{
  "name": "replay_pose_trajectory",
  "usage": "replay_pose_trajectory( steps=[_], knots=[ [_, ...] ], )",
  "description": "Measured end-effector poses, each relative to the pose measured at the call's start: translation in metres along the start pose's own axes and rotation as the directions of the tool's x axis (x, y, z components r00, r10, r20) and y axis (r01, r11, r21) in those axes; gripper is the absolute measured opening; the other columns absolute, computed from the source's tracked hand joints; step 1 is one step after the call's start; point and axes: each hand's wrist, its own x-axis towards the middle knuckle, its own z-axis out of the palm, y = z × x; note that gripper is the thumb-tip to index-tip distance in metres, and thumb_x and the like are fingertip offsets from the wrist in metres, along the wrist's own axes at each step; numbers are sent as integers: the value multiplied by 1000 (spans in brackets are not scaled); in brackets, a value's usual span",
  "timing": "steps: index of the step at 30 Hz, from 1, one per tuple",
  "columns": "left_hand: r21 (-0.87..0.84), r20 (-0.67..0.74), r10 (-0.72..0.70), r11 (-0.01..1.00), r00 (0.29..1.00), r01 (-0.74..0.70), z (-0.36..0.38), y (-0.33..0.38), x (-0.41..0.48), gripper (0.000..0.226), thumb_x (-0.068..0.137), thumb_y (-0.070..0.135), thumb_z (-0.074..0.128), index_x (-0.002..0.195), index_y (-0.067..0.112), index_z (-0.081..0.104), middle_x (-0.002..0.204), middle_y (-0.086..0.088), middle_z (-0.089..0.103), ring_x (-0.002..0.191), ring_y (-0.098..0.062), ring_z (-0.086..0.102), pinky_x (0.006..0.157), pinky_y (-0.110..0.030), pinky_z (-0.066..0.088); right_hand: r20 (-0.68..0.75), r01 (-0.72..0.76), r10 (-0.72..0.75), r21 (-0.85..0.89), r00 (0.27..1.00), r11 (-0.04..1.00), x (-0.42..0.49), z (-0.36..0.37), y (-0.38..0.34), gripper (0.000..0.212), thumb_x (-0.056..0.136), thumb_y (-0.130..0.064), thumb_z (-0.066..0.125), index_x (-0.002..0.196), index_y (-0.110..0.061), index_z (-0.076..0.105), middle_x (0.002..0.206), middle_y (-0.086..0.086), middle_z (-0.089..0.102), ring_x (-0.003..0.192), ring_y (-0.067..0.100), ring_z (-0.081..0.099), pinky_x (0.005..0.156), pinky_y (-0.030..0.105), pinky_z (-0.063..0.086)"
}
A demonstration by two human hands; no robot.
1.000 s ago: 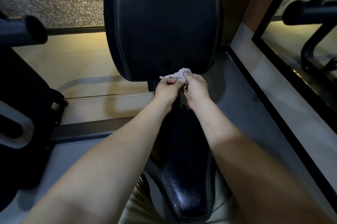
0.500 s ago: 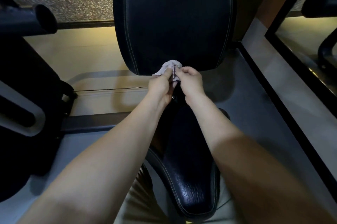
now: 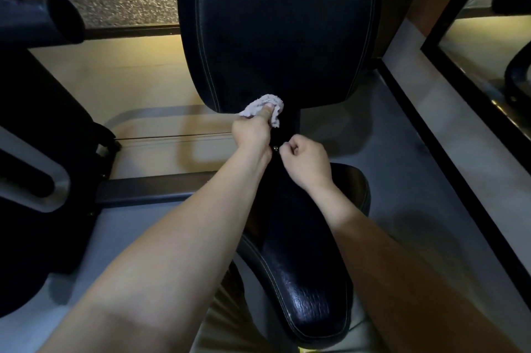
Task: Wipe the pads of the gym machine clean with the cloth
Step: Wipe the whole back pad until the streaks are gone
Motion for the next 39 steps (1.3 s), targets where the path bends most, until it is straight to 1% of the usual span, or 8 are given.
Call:
replay_pose_trajectory(
  steps=[3,9,14,18,22,25,32,39],
  knots=[
    [-10,192,22,1000,981,-20,12,8,-9,12,85,-2,55,82,1,66,75,-11,62,58,-16,52,62,-28,44,-2,54,-54,-76,999,996,-2,3,2,34,89,-27,54,61,-18,37,60,1,49,61,28,51,58,45,47],
    [-13,-193,50,998,980,-53,-21,11,5,8,81,5,69,88,3,68,74,-3,70,59,-10,66,56,-20,49,-14,90,-92,-131,996,987,-1,6,-5,37,90,-25,53,59,-19,33,61,-1,45,58,26,47,52,40,35],
    [-83,-95,54,995,994,-62,-13,16,3,27,85,-11,43,72,8,57,60,0,58,50,-10,51,49,-19,43,-76,92,-115,-251,990,964,-7,10,0,29,87,-23,53,62,-13,41,63,0,47,55,26,48,48,32,23],
    [106,-41,-65,992,997,69,-16,25,7,27,78,-8,40,65,12,52,60,2,55,47,-10,48,48,-20,41,26,99,-99,-476,995,874,-7,8,2,21,90,-30,47,81,-15,57,81,7,63,83,31,59,69,37,42],
    [72,-78,46,997,996,-40,-37,34,6,29,74,-10,30,65,6,53,65,-9,56,50,-15,45,52,-21,35,224,138,-17,-536,974,833,-7,0,5,31,99,-39,34,112,-20,54,114,6,58,110,29,47,95,43,37],
    [43,-134,86,996,987,-81,-36,33,11,26,77,-9,32,69,6,51,66,-10,54,50,-14,44,49,-19,33,267,152,10,-578,964,802,-12,1,7,33,100,-44,28,115,-24,49,119,6,52,112,28,41,97,45,32],
    [-49,-114,-148,988,982,143,-20,22,7,21,89,-8,53,75,5,62,64,-4,65,51,-12,62,58,-22,51,314,108,110,-600,943,792,-8,0,2,53,100,-46,19,120,-19,60,122,10,60,116,30,49,99,46,36],
    [-181,-231,-97,982,968,56,-42,35,23,34,91,-13,34,72,10,51,62,-5,58,55,-15,55,68,-23,48,291,104,86,-581,953,808,-9,1,2,54,99,-47,20,116,-19,63,118,10,62,112,30,51,97,46,37]
  ],
)
